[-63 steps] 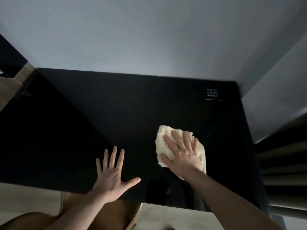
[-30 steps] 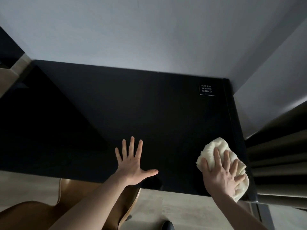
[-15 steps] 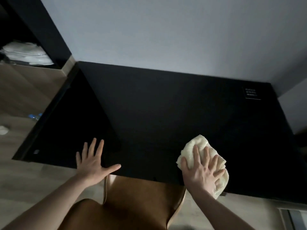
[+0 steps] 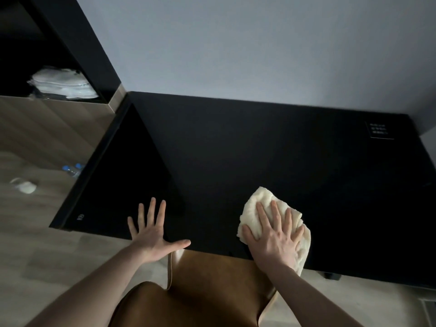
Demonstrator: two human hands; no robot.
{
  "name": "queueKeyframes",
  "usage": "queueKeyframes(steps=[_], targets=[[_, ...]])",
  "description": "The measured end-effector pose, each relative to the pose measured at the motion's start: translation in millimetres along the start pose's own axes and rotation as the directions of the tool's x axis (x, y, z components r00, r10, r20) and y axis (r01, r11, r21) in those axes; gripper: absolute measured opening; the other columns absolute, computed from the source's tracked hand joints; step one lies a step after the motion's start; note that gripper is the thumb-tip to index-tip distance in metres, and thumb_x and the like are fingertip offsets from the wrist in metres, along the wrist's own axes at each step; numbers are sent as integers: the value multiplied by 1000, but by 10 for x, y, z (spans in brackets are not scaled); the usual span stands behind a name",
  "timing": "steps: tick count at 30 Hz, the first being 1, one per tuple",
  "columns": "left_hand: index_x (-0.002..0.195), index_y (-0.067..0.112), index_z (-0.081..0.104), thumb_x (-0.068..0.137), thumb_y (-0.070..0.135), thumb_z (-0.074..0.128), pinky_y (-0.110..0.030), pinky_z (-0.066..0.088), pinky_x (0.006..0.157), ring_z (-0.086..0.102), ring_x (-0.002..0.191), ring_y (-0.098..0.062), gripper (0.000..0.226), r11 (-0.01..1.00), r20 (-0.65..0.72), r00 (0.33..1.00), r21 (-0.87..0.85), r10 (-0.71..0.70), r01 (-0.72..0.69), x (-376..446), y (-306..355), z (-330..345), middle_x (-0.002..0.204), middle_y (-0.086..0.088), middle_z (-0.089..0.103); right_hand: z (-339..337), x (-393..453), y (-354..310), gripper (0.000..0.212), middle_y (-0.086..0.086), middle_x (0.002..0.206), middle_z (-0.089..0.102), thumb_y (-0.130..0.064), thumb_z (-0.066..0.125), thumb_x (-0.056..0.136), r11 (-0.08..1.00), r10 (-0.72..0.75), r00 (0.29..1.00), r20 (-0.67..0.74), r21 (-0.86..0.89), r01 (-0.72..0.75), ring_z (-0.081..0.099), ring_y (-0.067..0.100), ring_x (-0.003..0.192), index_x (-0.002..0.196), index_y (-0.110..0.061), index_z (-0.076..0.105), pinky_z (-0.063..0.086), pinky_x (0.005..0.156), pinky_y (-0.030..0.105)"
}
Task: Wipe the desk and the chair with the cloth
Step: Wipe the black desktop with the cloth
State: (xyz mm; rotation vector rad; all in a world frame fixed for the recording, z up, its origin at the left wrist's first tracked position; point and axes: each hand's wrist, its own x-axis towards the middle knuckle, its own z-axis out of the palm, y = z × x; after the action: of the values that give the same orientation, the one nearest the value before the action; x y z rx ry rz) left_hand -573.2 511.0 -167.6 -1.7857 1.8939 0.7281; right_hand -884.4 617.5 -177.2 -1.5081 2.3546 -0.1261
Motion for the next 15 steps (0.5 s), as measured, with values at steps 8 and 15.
queueKeyframes(steps=[8,15], targets=[[150,32,-47,56,109,42,-69,-19,121,-50,143,-37,151,997,5,997,14,82,-82,-5,-29,-9,152,1,-61,112,86,-386,81,-7,178,-1,-81,28,93,979,203,979,-24,18,-202,-11,36,162,166,-50,11,-8,123,72],[164,33,-23,76,80,67,-52,-14,128,-32,157,-24,135,947,-88,952,-110,294,-302,42,-467,-247,169,8,-36,394,144,-1346,80,-2,177,6,-81,25,93,974,225,971,-76,6,-225,-4,39,162,166,-49,17,-4,123,73]])
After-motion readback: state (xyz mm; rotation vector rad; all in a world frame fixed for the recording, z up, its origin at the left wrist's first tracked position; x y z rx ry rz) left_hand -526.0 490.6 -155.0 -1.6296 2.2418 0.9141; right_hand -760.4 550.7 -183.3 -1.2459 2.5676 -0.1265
